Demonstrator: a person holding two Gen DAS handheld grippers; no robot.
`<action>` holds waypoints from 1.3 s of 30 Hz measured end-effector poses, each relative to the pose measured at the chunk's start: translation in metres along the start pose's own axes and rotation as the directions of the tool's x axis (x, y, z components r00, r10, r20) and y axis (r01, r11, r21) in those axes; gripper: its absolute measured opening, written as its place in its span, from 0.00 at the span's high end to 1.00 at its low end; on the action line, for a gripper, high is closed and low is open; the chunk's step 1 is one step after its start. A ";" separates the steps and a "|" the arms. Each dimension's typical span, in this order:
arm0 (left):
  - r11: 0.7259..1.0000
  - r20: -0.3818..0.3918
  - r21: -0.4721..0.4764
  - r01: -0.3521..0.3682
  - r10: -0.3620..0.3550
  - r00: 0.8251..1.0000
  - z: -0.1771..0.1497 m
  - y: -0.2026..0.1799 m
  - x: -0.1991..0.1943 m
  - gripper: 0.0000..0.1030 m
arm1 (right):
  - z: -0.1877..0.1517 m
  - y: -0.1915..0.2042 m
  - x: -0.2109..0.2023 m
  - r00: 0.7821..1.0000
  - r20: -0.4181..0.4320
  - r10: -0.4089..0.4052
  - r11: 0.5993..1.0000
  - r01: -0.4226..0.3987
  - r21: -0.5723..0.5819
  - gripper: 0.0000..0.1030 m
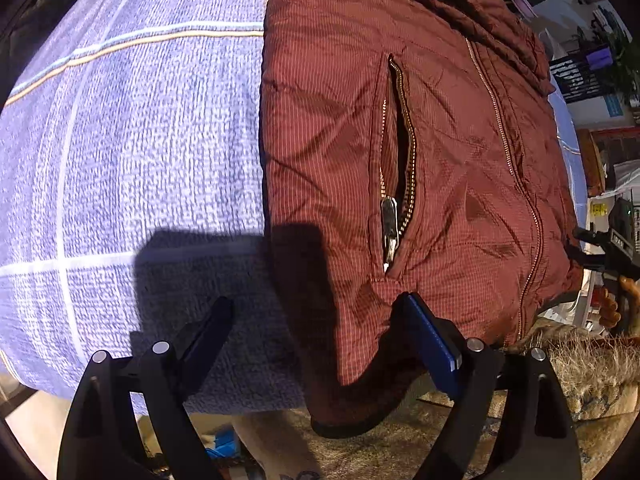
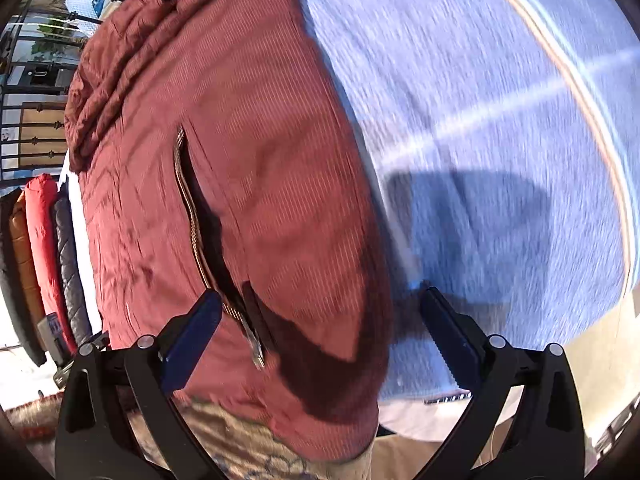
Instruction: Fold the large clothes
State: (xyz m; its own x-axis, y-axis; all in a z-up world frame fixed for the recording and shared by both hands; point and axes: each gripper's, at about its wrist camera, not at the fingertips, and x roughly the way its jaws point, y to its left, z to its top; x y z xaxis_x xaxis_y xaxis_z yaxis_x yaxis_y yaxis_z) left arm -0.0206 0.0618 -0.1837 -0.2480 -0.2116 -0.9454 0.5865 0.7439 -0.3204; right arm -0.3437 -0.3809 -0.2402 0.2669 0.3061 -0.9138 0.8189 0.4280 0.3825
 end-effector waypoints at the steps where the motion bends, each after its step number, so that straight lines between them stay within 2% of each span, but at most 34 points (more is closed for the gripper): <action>1: 1.000 0.001 -0.015 0.010 -0.010 1.000 -0.001 0.001 0.001 0.19 | 0.001 0.008 0.003 1.000 0.003 -0.004 1.000 0.004 -0.020 0.05; 4: 0.998 0.011 -0.043 0.055 -0.054 0.998 -0.004 -0.002 0.001 0.24 | -0.010 0.019 0.007 0.999 -0.038 -0.009 0.998 0.006 -0.068 0.05; 6: 0.997 0.009 -0.035 0.074 -0.074 0.997 -0.004 -0.007 0.002 0.28 | -0.018 0.029 0.017 0.996 -0.092 -0.006 0.995 -0.003 -0.101 0.10; 9: 0.996 -0.007 -0.002 0.086 -0.086 0.996 -0.001 -0.020 0.010 0.32 | -0.027 0.040 0.022 0.991 -0.094 -0.098 0.978 0.079 -0.193 0.21; 11: 0.998 -0.016 0.016 0.060 -0.059 0.998 0.003 -0.026 0.018 0.33 | -0.025 0.041 0.016 0.987 -0.090 -0.132 0.972 0.111 -0.209 0.25; 13: 0.998 -0.014 0.028 0.056 -0.055 0.998 0.004 -0.032 0.020 0.45 | -0.022 0.041 0.014 0.985 -0.088 -0.150 0.970 0.129 -0.206 0.33; 15: 0.998 -0.008 0.039 0.047 -0.047 0.999 0.011 -0.042 0.023 0.55 | -0.024 0.035 0.006 0.986 -0.088 -0.141 0.969 0.119 -0.214 0.50; 16: 0.998 -0.006 0.045 0.040 -0.040 0.999 0.011 -0.043 0.022 0.59 | -0.024 0.030 0.000 0.988 -0.093 -0.122 0.972 0.099 -0.214 0.59; 19: 0.998 0.000 0.060 0.027 -0.027 1.000 0.011 -0.045 0.019 0.65 | -0.020 0.022 -0.009 0.991 -0.104 -0.089 0.978 0.067 -0.199 0.73; 23: 0.995 0.003 0.099 -0.002 0.001 1.000 0.011 -0.050 0.013 0.71 | -0.020 0.022 -0.016 0.990 -0.095 -0.104 0.972 0.081 -0.220 0.80; 25: 0.993 0.006 0.120 -0.016 0.015 1.000 0.013 -0.056 0.010 0.75 | -0.017 0.036 -0.006 0.989 -0.088 -0.115 0.969 0.092 -0.228 0.82; 29: 0.990 0.016 0.139 -0.015 0.013 1.000 0.014 -0.057 -0.002 0.80 | -0.021 0.043 -0.013 0.992 -0.083 -0.096 0.973 0.076 -0.219 0.85; 34: 0.988 0.059 0.152 0.019 -0.028 0.998 0.023 -0.064 -0.026 0.82 | -0.014 0.049 -0.031 0.997 -0.081 0.007 0.985 -0.020 -0.170 0.87; 39: 0.982 0.126 0.181 0.048 -0.072 0.989 0.044 -0.075 -0.052 0.82 | 0.005 0.072 -0.050 0.992 -0.041 0.122 0.978 -0.127 -0.166 0.88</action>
State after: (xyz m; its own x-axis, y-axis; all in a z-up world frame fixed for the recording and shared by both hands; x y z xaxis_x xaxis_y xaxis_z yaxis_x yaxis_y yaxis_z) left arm -0.0174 -0.0112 -0.1129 -0.1901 -0.3429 -0.9199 0.7034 0.6061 -0.3713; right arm -0.2951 -0.3694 -0.1678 0.3433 0.3908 -0.8541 0.6824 0.5210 0.5127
